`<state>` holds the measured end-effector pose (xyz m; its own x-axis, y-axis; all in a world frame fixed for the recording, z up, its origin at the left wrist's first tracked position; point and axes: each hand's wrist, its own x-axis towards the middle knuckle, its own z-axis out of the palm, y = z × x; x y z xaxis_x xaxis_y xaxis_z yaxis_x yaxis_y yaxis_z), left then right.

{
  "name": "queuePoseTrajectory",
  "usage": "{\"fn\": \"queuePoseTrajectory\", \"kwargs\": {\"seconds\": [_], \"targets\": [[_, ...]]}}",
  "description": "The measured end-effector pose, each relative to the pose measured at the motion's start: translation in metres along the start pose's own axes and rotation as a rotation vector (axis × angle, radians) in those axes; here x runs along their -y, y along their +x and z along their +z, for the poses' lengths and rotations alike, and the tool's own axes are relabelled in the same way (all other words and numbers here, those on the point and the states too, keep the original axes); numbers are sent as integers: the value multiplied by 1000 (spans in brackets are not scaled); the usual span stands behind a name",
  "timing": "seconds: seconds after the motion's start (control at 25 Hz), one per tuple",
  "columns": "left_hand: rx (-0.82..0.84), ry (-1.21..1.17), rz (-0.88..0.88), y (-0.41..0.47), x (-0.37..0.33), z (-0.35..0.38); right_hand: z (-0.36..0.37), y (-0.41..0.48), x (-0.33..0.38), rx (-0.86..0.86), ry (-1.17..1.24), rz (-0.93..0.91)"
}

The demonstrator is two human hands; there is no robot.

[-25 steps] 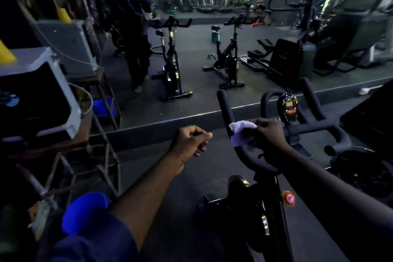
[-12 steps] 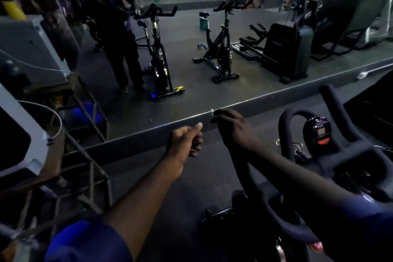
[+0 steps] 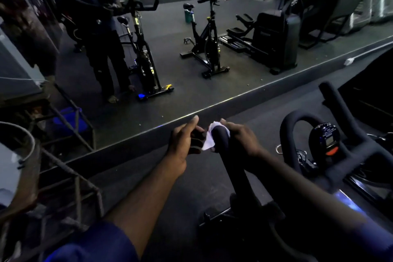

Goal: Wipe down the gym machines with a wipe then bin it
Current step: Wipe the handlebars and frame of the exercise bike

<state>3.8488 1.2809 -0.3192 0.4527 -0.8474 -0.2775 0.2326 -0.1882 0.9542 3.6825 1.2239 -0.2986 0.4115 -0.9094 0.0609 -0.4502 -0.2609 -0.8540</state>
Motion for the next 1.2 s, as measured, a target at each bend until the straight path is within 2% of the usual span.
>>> {"fn": "queuePoseTrajectory", "kwargs": {"seconds": [0.04,0.12,0.2,0.32,0.4,0.52,0.56,0.64,0.68,0.72,0.8,0.88,0.92,0.96,1.04,1.08,1.2], "targets": [[19,3,-5,7,-2,-2,6,-16,-4,-129,-14,-103],[67,6,-11,19,-5,-1,20,-51,2,-257,38,-271],[83,-4,-9,28,-4,5,23,-51,1,-217,-68,-434],[54,-9,9,40,-6,18,23,-21,13,-123,-461,-646],[62,-21,-4,47,-8,24,23,1,27,-31,-551,-505],[117,-2,27,50,-11,31,10,21,31,-14,-467,-303],[138,23,38,49,-11,32,4,22,28,51,-449,-239],[183,59,62,49,-11,34,-5,13,21,85,-292,-117],[204,75,70,47,-12,33,-4,4,19,38,-174,-142],[229,94,68,48,-13,31,0,-7,17,-41,7,-185],[305,140,14,44,-20,30,13,-28,14,-271,419,-147],[402,176,-65,38,-30,34,20,-51,13,-331,575,-231],[457,180,-104,35,-36,37,22,-62,8,-308,506,-259],[512,173,-141,33,-42,40,18,-72,5,-286,324,-347],[612,171,-198,31,-48,47,-1,-76,-3,-164,-197,-596],[649,184,-208,30,-48,51,-7,-74,-8,-115,-366,-656],[704,186,-234,33,-45,57,-9,-62,-3,-69,-451,-714]]}}
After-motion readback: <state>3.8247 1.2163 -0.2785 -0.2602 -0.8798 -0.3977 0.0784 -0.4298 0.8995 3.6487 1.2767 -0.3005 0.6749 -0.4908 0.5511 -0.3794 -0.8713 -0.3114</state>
